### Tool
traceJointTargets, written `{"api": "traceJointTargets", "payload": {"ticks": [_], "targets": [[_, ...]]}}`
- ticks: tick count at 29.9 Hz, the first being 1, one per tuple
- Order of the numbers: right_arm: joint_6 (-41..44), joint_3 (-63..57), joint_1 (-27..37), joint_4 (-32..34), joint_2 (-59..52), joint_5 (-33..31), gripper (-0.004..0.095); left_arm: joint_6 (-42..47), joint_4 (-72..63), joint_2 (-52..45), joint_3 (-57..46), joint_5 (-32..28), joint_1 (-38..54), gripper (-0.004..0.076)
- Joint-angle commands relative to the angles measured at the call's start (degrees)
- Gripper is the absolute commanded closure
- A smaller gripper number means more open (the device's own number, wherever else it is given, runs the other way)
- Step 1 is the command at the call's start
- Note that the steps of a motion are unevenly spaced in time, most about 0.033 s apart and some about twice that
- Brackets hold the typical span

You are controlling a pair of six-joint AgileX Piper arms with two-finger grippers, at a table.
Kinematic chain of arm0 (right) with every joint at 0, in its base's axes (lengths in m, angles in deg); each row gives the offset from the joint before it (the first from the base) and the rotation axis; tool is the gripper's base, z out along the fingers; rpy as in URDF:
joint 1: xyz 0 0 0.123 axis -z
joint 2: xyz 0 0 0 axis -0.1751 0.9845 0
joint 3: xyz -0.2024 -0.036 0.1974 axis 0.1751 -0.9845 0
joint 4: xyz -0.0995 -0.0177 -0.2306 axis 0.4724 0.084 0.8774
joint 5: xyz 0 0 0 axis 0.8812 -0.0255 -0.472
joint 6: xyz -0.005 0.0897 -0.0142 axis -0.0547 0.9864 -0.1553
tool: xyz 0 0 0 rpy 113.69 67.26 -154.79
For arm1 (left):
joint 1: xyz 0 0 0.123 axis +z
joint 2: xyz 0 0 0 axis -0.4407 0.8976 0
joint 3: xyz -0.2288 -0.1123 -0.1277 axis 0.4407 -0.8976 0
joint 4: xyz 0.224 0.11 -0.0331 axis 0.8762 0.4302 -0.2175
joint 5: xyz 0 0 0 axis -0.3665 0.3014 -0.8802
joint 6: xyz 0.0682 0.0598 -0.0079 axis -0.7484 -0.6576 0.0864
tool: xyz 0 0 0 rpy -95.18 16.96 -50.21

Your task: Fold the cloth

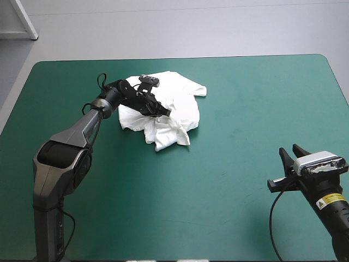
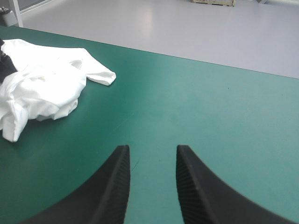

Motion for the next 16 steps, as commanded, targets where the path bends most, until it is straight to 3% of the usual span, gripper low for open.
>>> {"api": "traceJointTargets", "payload": {"ticks": [1,8,16], "targets": [[-0.4,3.4,0.1,1.2,0.0,3.7,0.0575,-1.7,-0.4,-5.1,1.0,7.5,-1.7,0.0705],[-0.4,6.0,0.1,2.5,0.0,3.0,0.0575,-3.9,-0.2,-10.2,1.0,17.3,-9.6,0.0705],[-0.1,8.8,0.1,2.5,0.0,0.0,0.0575,-1.7,5.3,-10.9,0.5,19.7,-22.7,0.0705]]}}
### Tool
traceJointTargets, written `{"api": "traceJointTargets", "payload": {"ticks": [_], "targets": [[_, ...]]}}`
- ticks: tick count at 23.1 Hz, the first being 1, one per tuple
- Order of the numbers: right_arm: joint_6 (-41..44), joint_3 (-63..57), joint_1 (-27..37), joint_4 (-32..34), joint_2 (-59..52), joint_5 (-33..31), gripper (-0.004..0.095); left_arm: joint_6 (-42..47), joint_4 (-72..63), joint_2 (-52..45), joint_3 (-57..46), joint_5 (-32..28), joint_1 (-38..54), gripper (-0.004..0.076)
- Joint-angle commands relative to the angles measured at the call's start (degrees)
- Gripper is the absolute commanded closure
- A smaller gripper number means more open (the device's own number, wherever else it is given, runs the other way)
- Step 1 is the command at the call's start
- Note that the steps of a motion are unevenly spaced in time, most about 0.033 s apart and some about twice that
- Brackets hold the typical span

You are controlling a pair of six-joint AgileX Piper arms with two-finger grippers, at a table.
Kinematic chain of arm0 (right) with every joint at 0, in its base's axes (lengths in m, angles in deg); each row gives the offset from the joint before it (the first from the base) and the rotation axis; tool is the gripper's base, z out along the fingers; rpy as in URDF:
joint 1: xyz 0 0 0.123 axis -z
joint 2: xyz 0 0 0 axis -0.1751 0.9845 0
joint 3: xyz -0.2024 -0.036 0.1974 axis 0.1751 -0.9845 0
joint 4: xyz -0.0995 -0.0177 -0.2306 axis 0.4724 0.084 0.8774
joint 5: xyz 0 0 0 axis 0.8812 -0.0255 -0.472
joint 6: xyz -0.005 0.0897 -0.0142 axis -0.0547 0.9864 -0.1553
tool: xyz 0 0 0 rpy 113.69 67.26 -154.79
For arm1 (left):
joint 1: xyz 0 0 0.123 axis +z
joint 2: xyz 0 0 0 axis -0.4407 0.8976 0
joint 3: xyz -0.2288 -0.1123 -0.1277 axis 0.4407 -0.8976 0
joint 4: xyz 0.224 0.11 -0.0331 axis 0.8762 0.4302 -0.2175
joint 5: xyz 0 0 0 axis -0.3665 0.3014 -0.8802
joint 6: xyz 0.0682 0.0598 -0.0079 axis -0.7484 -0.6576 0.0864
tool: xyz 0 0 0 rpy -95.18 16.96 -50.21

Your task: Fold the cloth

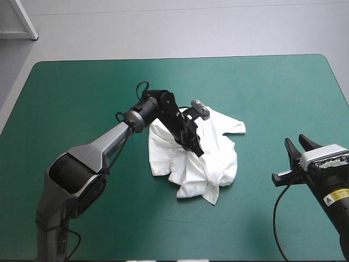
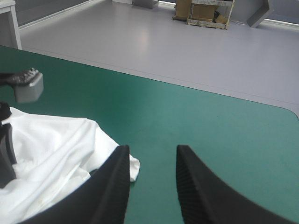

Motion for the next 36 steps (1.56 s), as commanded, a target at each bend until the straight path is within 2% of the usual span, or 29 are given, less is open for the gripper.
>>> {"api": "traceJointTargets", "payload": {"ticks": [1,8,10,12,14,17,18,22,24,26,29,33,36], "targets": [[-0.1,2.7,0.1,0.5,0.0,1.4,0.0575,2.3,2.9,-4.0,1.0,0.7,-4.7,0.0705],[-0.1,2.7,0.1,0.7,0.0,0.5,0.0574,2.3,3.6,-4.0,0.7,2.6,-6.2,0.0699],[-0.2,2.7,0.1,0.7,0.0,0.5,0.0565,2.3,3.3,-4.0,0.7,3.8,-6.2,0.0650],[-0.2,2.7,0.1,0.7,0.0,0.6,0.0522,2.3,2.6,-4.0,0.7,4.8,-6.2,0.0544],[-0.2,2.7,0.1,0.7,0.0,1.1,0.0467,2.5,2.0,-4.0,0.7,6.0,-6.2,0.0396],[-0.2,2.7,0.1,0.7,0.0,3.0,0.0380,5.3,0.5,-5.3,0.7,7.9,-6.2,0.0123],[-0.2,2.7,0.1,0.7,0.0,3.3,0.0380,5.4,0.1,-6.1,0.7,7.8,-6.2,0.0107],[-0.4,2.7,0.1,0.7,0.0,3.9,0.0380,8.0,2.6,-14.1,2.4,5.7,-6.2,0.0132],[-0.4,2.7,0.1,0.7,0.0,3.9,0.0380,12.5,6.6,-18.4,2.9,5.9,-6.2,0.0132],[-0.4,2.7,0.1,0.7,0.0,3.4,0.0381,20.7,13.9,-21.9,1.9,7.9,-6.2,0.0132],[-0.1,2.7,0.1,0.4,0.0,2.1,0.0382,27.3,21.1,-25.5,-6.5,6.4,-6.2,0.0132],[-0.1,2.7,0.1,0.4,0.0,2.1,0.0382,30.5,18.8,-28.8,-26.6,-3.9,-4.7,0.0132],[-0.1,2.7,0.1,0.4,0.0,1.9,0.0382,30.0,13.2,-30.8,-35.1,-13.1,-1.8,0.0132]]}}
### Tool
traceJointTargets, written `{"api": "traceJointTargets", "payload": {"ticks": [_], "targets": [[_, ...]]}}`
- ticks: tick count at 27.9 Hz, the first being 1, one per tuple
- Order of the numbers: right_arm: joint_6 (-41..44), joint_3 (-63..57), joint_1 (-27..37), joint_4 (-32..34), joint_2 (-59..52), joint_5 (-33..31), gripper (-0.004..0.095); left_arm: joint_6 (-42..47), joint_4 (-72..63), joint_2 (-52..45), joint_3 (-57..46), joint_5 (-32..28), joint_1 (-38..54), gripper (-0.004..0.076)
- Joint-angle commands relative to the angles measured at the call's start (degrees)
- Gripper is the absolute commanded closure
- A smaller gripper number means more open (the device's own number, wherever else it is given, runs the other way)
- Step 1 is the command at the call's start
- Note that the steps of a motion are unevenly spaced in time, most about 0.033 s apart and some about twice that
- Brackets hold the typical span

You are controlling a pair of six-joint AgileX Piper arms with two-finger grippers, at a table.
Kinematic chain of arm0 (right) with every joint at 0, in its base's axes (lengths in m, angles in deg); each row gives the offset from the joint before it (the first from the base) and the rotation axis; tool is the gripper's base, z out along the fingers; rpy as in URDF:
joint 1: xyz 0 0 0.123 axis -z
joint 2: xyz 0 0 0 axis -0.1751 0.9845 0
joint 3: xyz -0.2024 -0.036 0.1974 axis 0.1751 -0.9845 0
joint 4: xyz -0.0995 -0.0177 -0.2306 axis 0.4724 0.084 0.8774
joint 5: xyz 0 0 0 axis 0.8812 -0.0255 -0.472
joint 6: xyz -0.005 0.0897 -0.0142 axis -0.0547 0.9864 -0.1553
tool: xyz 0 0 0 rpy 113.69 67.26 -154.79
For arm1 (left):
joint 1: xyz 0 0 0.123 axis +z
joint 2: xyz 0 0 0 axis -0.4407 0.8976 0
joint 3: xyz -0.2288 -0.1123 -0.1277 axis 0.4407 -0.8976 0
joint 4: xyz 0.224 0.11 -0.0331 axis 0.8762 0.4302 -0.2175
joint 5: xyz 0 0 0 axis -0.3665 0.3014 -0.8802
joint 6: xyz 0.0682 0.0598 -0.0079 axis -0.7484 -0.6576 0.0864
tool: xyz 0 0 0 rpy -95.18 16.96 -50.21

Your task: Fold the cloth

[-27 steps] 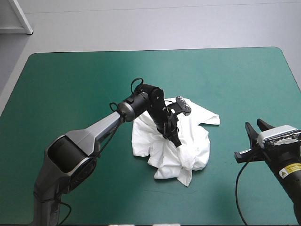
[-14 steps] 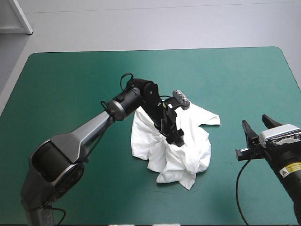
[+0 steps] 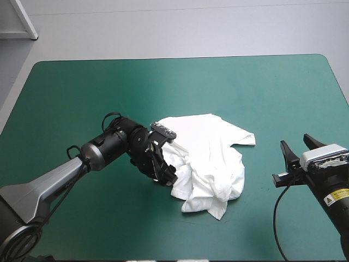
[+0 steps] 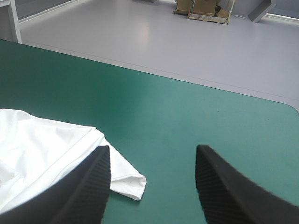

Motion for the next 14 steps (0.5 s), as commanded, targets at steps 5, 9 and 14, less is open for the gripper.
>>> {"api": "traceJointTargets", "payload": {"ticks": [5,9,14], "targets": [[0.3,2.1,0.1,0.2,0.0,3.4,0.0382,-1.7,-7.5,-5.3,-7.7,-10.3,5.6,0.0132],[0.3,2.1,0.1,0.2,0.0,2.7,0.0382,-1.9,-7.6,-5.1,-9.9,-13.6,6.4,0.0132],[0.9,2.1,0.1,0.2,0.0,2.6,0.0382,-2.2,-7.8,-3.3,-11.2,-15.8,6.4,0.0141]]}}
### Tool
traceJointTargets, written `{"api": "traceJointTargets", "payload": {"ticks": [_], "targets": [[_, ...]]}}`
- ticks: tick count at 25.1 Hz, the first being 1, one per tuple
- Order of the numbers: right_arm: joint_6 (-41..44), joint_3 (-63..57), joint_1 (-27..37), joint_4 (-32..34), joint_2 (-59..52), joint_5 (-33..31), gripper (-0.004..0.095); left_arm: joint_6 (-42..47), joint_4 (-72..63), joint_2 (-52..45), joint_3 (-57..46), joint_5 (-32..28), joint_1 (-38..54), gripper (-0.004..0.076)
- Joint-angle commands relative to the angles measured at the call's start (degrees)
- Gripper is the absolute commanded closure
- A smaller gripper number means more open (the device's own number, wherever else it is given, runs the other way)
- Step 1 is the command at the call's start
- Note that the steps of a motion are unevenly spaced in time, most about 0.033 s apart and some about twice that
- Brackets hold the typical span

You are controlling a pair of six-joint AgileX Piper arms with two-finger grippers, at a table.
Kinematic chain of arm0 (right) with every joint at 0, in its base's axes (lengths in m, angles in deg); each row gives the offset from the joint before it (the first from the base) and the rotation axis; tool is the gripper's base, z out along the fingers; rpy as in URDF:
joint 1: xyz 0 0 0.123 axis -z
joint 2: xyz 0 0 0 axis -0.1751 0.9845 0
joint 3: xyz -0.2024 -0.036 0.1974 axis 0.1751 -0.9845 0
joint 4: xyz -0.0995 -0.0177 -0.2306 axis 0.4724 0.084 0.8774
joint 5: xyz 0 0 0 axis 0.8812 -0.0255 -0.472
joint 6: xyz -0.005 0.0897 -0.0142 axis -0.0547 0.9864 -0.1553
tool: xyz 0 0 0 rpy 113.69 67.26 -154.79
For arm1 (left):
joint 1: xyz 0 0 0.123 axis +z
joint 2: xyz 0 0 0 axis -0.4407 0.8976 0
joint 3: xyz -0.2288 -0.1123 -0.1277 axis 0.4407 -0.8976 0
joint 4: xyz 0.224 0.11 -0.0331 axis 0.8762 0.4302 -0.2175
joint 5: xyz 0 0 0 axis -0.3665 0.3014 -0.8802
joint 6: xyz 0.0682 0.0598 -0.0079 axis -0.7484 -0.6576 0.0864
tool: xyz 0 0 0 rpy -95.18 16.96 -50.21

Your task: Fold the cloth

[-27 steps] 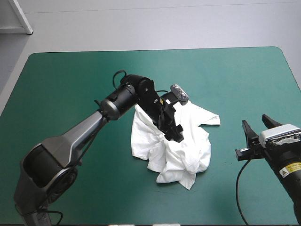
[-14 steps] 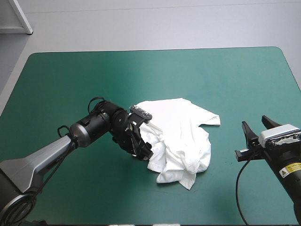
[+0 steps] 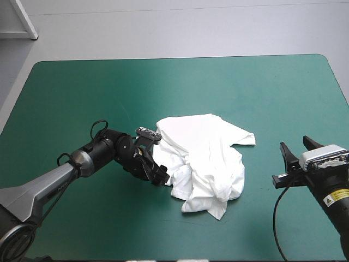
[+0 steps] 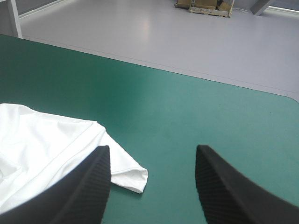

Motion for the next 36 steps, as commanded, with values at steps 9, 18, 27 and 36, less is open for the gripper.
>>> {"api": "traceJointTargets", "payload": {"ticks": [9,18,27,36], "targets": [[1.3,2.1,0.1,0.4,0.0,3.1,0.0405,-5.9,-3.1,5.0,0.8,-0.6,0.0,0.0592],[4.4,2.1,0.1,-2.2,5.2,-4.4,0.0463,-7.0,1.8,4.8,0.8,-0.7,0.0,0.0705],[0.1,12.4,0.1,-10.1,30.2,-9.3,0.0463,-5.3,7.1,4.6,0.8,1.1,0.0,0.0705],[-3.4,25.8,0.1,-9.6,48.4,-16.0,0.0463,-4.3,7.0,4.6,0.8,0.3,0.0,0.0705]]}}
